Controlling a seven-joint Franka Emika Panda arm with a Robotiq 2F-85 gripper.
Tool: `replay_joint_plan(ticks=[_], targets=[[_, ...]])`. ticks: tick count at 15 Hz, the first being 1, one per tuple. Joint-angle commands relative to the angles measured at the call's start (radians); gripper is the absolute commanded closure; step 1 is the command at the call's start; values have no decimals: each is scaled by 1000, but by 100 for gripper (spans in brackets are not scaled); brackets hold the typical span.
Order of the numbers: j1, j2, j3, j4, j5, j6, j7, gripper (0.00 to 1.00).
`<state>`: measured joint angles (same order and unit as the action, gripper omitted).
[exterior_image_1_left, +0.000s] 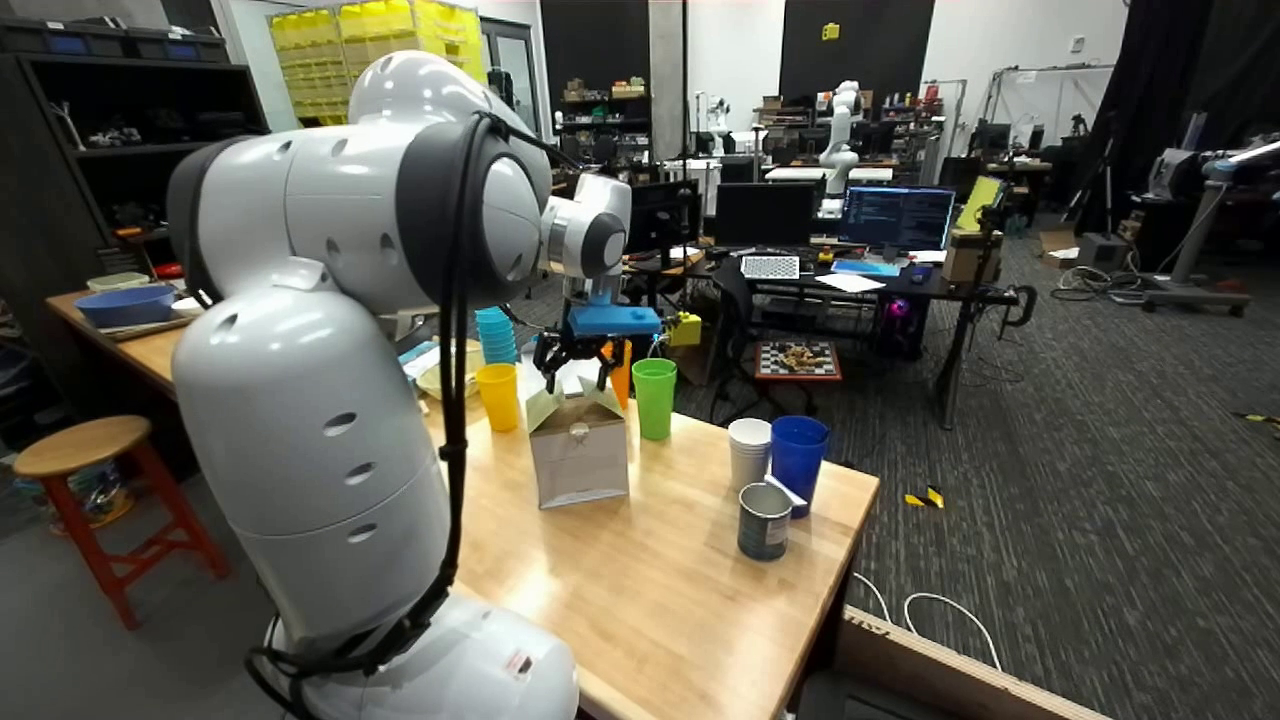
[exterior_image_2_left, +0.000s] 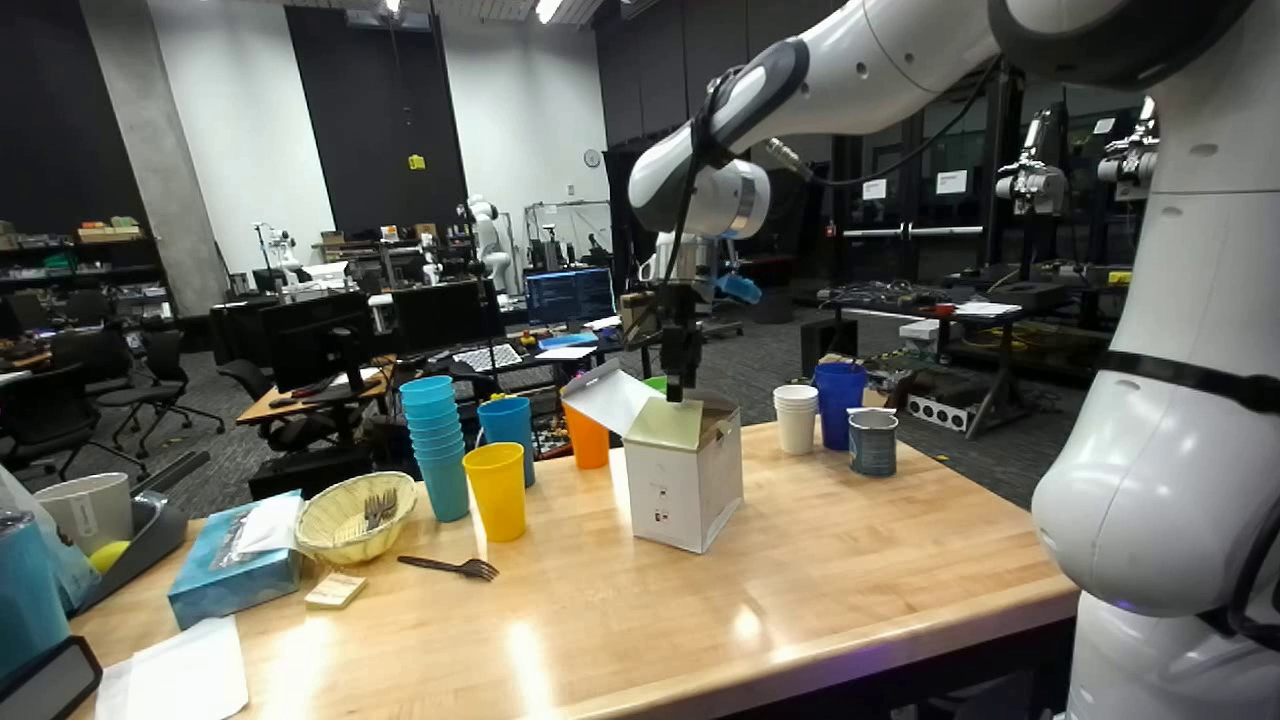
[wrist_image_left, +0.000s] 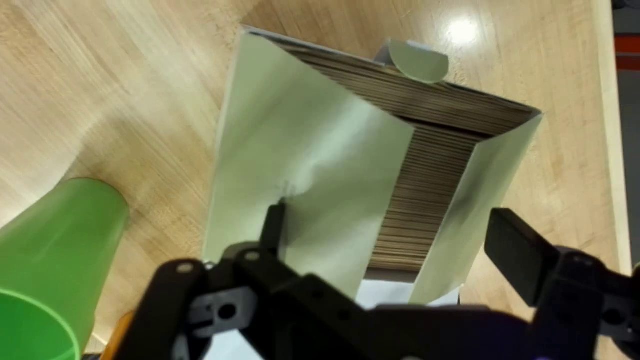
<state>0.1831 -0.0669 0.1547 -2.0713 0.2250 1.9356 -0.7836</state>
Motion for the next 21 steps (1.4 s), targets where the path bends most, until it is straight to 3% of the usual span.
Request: replay_joint_plan(ticks=[1,11,16,21], targets=[[6,14,1,-19,34,-34,-19,0],[2,42,6,-45,49,-1,-124,0],[27,20,37,-141,-73,179,-126,0],[55,-34,56,-234,-141,281,-141,0]])
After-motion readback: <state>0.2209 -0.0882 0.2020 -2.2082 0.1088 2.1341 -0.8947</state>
